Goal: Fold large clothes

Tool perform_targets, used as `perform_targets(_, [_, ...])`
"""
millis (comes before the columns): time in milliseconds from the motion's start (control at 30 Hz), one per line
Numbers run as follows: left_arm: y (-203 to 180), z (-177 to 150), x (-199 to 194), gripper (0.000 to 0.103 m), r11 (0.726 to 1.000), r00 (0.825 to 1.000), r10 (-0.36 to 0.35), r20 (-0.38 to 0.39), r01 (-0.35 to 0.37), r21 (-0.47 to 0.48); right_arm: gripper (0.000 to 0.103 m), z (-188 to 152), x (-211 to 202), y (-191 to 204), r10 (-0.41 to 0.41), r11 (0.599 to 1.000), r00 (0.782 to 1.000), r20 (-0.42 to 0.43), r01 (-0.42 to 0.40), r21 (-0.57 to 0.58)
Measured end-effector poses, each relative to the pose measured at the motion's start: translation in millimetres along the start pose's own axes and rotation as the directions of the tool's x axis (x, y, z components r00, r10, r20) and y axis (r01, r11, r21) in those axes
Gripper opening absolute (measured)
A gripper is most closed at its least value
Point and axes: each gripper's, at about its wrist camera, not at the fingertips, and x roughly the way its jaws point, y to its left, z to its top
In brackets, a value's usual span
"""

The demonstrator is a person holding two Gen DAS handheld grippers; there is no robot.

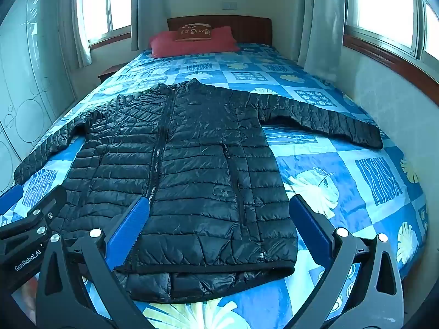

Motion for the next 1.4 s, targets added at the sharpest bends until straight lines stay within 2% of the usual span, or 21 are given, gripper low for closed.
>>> perform_targets(1400, [4.7,-4.1,3.1,0.098,1.000,1.000,0.006,-0.003,-0.006,-0.001,0.101,-0.2,1.5,0.6,0.007,1.000,1.000,-0.003,-0.007,0.008])
